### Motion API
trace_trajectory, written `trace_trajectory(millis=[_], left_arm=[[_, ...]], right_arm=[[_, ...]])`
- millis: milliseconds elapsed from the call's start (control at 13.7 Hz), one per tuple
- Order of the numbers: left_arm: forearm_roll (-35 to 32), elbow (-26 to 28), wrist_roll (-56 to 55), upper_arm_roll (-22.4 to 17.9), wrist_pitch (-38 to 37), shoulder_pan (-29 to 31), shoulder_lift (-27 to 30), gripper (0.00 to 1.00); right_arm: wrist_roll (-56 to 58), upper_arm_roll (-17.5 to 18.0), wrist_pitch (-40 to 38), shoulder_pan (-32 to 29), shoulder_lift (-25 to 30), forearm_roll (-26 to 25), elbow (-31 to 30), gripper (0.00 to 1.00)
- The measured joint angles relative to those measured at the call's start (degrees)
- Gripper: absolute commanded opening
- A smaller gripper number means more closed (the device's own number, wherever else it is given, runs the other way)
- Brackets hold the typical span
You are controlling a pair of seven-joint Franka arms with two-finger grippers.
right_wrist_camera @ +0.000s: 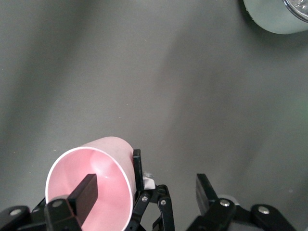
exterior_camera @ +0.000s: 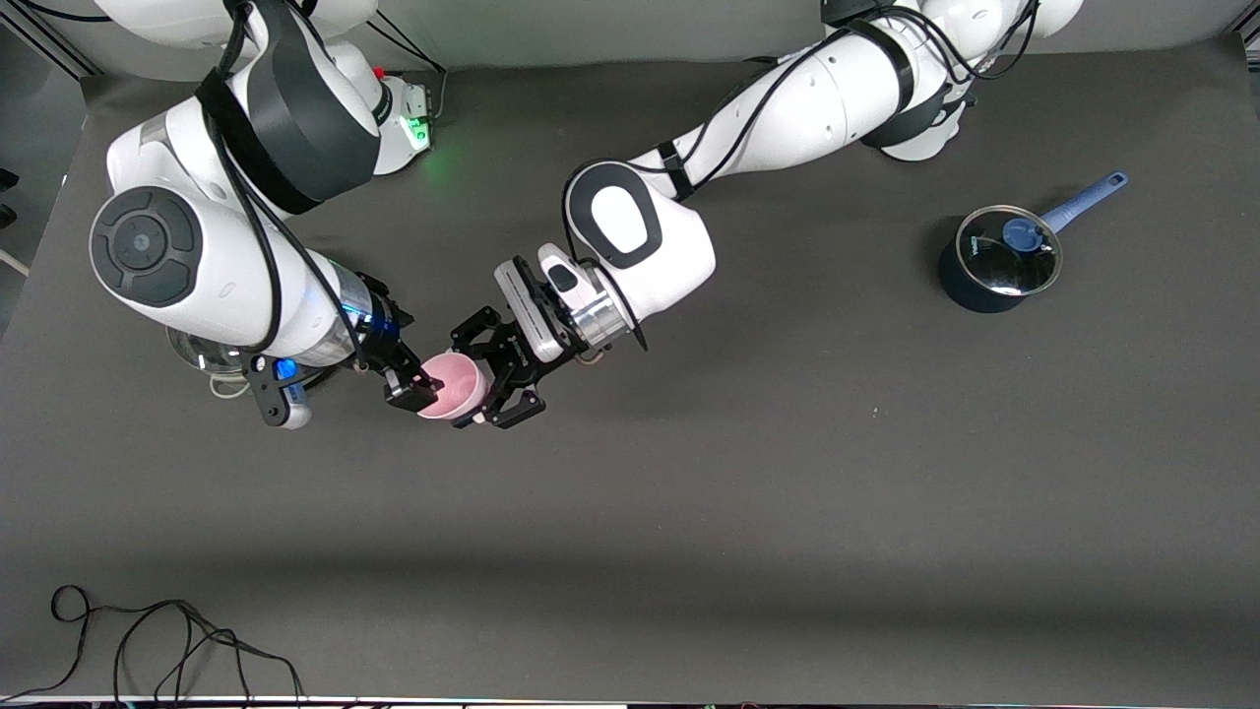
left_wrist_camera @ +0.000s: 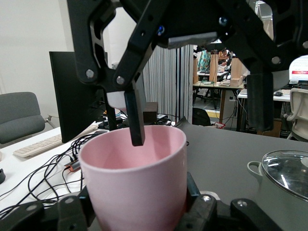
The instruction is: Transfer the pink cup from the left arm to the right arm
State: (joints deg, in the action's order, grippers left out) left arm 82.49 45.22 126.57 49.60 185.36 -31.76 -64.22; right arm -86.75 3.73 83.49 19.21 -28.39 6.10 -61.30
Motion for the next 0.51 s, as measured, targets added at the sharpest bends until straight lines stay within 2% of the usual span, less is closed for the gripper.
trace_trajectory(millis=[73,219,439,512], left_arm=[[0.0,0.0,0.0,0.0,0.0,0.0,0.0,0.0],[0.0,0.0,0.0,0.0,0.0,0.0,0.0,0.0],[0.0,0.0,0.0,-0.1,0.0,0.0,0.0,0.0],[0.0,0.0,0.0,0.0,0.0,-0.1,0.0,0.0]], right_arm=[[0.0,0.0,0.2,0.0,0.0,0.0,0.0,0.51],[0.0,0.1,0.5,0.3,0.0,0.0,0.0,0.28],[0.0,0.1,0.8,0.7,0.0,0.0,0.0,0.0],[0.0,0.1,1.2,0.7,0.0,0.0,0.1,0.0]])
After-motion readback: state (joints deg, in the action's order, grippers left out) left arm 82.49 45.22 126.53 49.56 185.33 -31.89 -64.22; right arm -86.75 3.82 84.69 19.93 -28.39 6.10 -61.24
